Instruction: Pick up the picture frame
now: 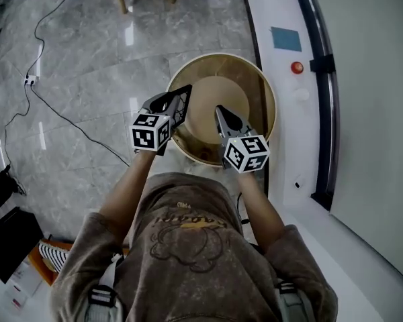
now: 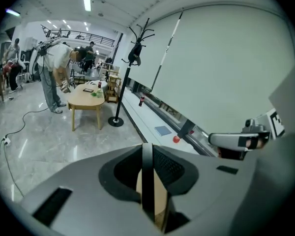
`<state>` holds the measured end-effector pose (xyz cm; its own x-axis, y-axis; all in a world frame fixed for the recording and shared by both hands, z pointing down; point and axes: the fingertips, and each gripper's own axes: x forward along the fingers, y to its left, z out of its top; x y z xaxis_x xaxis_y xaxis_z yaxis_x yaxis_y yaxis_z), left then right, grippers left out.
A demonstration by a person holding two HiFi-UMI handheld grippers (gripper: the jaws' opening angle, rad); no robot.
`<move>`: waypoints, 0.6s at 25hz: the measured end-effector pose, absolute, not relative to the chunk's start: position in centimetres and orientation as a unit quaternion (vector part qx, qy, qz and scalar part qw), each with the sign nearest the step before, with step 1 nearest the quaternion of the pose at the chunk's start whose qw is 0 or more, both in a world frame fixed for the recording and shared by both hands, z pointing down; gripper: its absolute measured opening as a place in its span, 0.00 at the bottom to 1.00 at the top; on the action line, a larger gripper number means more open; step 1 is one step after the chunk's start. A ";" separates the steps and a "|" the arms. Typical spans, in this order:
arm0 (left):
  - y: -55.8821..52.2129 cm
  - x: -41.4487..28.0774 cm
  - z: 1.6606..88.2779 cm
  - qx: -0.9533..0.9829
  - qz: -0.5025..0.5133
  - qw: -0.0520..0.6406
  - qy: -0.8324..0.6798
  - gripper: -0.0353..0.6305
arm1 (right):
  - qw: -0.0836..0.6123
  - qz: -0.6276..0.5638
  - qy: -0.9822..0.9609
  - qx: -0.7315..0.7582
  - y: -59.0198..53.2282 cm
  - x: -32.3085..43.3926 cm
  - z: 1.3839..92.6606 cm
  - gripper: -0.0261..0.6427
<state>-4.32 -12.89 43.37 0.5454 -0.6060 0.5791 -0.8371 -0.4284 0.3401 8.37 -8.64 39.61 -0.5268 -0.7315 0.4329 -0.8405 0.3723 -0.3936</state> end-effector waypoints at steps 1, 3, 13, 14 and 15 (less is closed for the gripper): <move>-12.4 -4.1 42.1 0.828 0.186 0.298 -0.437 0.18 | 0.090 0.288 -0.824 0.479 -8.3 8.5 38.6 0.07; -11.3 -3.9 39.6 0.837 0.182 0.281 -0.432 0.18 | 0.085 0.277 -0.826 0.484 -7.6 8.8 36.8 0.07; -7.6 -5.3 30.3 0.858 0.144 0.219 -0.442 0.18 | 0.066 0.243 -0.832 0.494 -4.8 9.9 30.5 0.07; -7.3 -5.5 29.7 0.859 0.138 0.216 -0.443 0.18 | 0.067 0.239 -0.835 0.492 -4.6 9.6 30.0 0.07; -7.0 -5.7 29.1 0.860 0.133 0.214 -0.444 0.18 | 0.068 0.234 -0.838 0.489 -4.4 9.2 29.6 0.07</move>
